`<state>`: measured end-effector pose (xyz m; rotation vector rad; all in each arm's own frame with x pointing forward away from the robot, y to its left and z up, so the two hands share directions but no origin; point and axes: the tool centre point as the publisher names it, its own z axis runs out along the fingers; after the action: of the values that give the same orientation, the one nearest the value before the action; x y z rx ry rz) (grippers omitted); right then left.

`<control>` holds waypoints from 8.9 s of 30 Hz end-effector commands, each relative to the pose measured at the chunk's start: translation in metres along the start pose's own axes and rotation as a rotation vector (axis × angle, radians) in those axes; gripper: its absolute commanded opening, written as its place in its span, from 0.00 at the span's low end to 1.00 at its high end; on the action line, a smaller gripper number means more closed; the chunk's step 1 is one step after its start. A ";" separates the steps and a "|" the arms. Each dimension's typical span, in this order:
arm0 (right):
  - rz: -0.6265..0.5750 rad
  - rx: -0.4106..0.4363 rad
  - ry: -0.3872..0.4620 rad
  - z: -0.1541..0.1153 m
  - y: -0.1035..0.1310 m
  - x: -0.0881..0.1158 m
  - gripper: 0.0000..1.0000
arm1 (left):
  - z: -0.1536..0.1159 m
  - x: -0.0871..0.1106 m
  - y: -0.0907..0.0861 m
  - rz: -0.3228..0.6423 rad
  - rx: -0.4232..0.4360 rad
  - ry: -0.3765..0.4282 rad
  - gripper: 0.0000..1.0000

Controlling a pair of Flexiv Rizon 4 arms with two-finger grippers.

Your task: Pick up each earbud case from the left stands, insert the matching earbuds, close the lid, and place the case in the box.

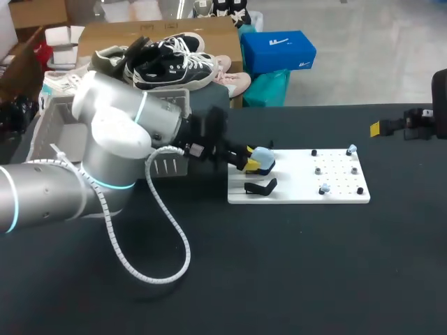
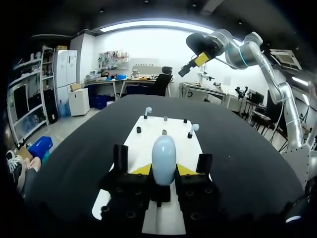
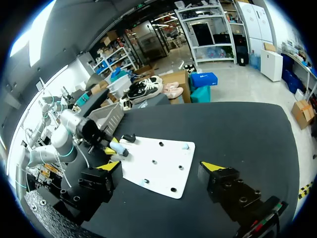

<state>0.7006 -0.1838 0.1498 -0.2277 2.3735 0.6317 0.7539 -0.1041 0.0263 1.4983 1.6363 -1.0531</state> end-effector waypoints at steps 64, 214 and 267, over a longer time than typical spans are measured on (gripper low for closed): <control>-0.178 -0.212 0.187 0.098 0.064 -0.004 1.00 | 0.041 -0.100 -0.013 0.155 -0.036 -0.073 0.00; -0.333 0.280 0.287 0.141 -0.061 0.007 0.49 | 0.035 -0.095 -0.001 0.244 -0.161 -0.340 0.00; -0.249 0.293 0.290 0.150 -0.061 0.014 0.00 | 0.035 -0.095 -0.001 0.244 -0.161 -0.340 0.00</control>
<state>0.7930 -0.1642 0.0188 -0.5105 2.6201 0.1472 0.7608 -0.1777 0.0960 1.2940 1.2415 -0.9536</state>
